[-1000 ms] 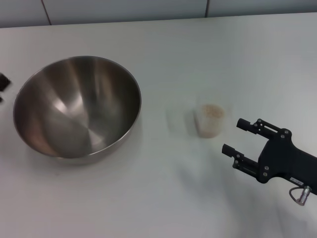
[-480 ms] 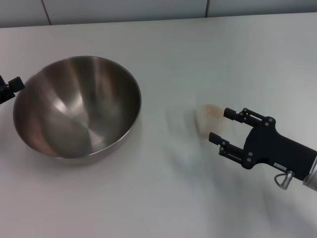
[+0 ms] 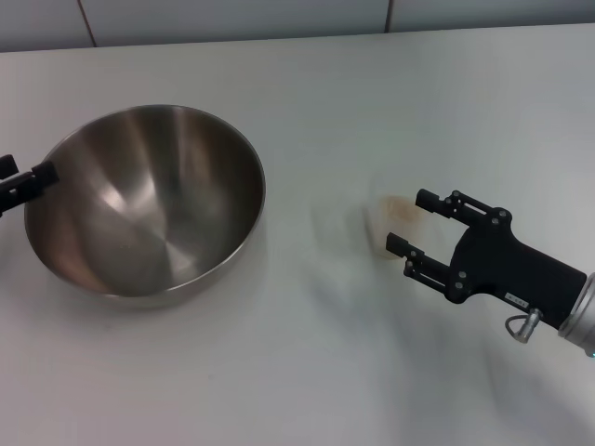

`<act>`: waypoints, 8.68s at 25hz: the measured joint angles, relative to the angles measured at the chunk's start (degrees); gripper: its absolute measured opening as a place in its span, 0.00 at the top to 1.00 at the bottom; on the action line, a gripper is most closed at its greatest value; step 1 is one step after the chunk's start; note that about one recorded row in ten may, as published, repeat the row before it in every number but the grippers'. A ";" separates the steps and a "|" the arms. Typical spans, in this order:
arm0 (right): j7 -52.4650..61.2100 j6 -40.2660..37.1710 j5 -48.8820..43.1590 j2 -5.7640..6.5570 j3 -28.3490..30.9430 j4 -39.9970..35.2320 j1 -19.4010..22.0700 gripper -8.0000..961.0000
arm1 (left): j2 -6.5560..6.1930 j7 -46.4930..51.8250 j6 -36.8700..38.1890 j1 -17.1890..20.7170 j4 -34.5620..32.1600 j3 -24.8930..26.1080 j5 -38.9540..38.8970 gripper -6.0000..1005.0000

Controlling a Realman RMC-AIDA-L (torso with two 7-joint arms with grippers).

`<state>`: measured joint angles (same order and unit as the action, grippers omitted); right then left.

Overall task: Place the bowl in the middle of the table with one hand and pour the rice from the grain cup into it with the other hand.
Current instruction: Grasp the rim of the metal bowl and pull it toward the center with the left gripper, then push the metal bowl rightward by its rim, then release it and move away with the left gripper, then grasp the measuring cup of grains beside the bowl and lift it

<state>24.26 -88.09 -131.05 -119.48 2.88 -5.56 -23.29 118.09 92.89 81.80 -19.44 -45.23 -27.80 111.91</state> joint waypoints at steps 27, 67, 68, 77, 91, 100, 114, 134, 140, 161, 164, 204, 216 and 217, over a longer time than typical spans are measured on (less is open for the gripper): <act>-0.10 1.17 0.09 -0.05 1.34 2.63 -0.81 0.29 | 0.03 0.03 -1.45 -1.63 -0.97 -2.00 5.87 0.41; -0.10 3.09 1.18 0.13 1.77 2.65 -1.58 0.29 | 0.09 2.44 -2.89 -4.34 -3.83 -6.60 7.31 0.95; -0.10 3.13 1.18 0.13 1.77 2.65 -1.58 0.29 | 0.09 2.70 -2.92 -4.56 -3.88 -6.60 7.65 0.95; -0.10 3.28 1.24 0.13 1.77 2.66 -1.58 0.29 | 0.17 3.08 -2.65 -6.86 -4.00 -6.86 7.92 0.95; -0.10 3.59 1.24 0.04 1.77 2.87 -1.37 0.29 | 0.27 4.57 -2.31 -12.75 -5.01 -9.92 7.78 0.94; -0.10 4.11 1.24 0.04 1.77 3.36 -1.64 0.29 | 0.31 5.99 -2.19 -16.34 -6.12 -12.53 7.45 0.92; -0.10 4.18 1.33 0.13 1.77 3.36 -1.93 0.29 | 0.59 5.73 -2.55 -17.30 -5.55 -14.26 6.67 0.90; -0.72 5.27 1.42 0.13 1.78 3.43 -2.46 0.28 | 0.56 3.57 -8.90 -16.96 -1.85 -19.92 3.91 0.87; -0.75 5.32 1.42 0.13 1.78 3.45 -2.46 0.29 | 0.56 2.85 -9.64 -16.86 -0.94 -19.93 3.78 0.86; -0.80 5.45 1.41 0.04 1.87 3.54 -3.11 0.29 | 0.63 -13.69 -15.51 -12.42 4.50 -19.90 -8.91 0.53; -0.80 5.48 1.41 0.04 2.22 3.54 -3.27 0.28 | 0.54 -15.59 -15.30 -10.87 4.90 -19.71 -13.79 0.46; -2.74 5.99 1.51 0.00 12.30 6.26 3.32 0.29 | -3.81 -32.64 18.17 7.16 4.10 -19.71 -15.47 0.19; -3.04 5.58 1.49 0.20 13.79 5.53 7.69 0.29 | -4.08 -27.94 17.32 4.67 1.28 -16.96 -8.04 0.19; -3.04 5.58 1.49 0.20 13.79 5.53 7.69 0.29 | -4.08 -27.94 17.32 4.67 1.28 -16.96 -8.04 0.19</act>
<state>21.22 -82.51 -129.56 -119.28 16.68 -0.03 -15.60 114.02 64.96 99.12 -14.77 -43.95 -44.76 103.87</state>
